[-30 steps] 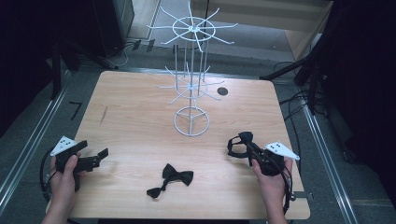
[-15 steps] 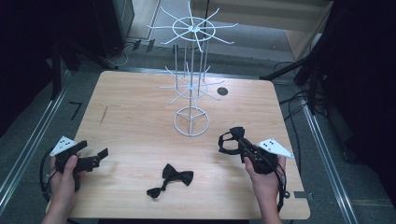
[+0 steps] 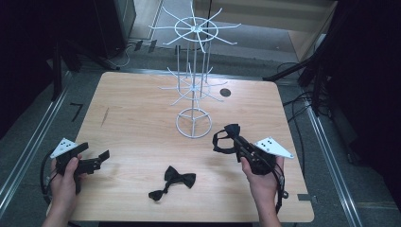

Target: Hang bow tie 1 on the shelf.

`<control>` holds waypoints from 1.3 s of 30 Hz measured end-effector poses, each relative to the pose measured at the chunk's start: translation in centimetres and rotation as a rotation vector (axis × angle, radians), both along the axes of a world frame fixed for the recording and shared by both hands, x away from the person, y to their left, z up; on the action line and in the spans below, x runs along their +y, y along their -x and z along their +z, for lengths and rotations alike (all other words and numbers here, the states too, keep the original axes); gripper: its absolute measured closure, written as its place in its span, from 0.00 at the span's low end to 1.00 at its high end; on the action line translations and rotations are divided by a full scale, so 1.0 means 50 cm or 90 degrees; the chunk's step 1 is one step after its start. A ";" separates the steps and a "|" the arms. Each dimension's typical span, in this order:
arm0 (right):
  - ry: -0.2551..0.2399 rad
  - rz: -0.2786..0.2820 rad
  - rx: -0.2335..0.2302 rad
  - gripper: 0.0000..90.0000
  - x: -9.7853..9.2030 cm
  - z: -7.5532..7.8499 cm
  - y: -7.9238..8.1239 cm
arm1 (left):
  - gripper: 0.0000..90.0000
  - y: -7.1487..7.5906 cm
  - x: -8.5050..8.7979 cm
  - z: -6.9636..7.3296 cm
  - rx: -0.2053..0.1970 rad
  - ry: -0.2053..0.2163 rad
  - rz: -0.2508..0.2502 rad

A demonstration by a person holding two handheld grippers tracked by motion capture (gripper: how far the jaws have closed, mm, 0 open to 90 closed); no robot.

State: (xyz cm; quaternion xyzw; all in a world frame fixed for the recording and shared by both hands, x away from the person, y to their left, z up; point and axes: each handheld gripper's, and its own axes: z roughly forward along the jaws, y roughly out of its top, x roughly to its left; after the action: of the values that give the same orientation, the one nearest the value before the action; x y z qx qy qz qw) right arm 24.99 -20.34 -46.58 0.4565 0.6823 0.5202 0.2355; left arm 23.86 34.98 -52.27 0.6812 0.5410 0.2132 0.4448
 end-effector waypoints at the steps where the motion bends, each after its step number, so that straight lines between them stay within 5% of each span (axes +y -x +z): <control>1: 0.000 0.000 0.000 0.87 0.000 0.000 0.000 | 0.02 0.000 0.000 0.000 0.000 0.000 0.000; 39: -0.024 0.015 -0.045 0.87 0.024 0.048 0.009 | 0.02 0.001 0.000 0.000 0.000 0.000 -0.001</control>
State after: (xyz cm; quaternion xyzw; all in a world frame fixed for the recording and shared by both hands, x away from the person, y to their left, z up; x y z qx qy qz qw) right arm 24.53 -19.13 -44.20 0.4342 0.6687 0.5518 0.2446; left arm 23.81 34.96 -52.27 0.6816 0.5407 0.2130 0.4446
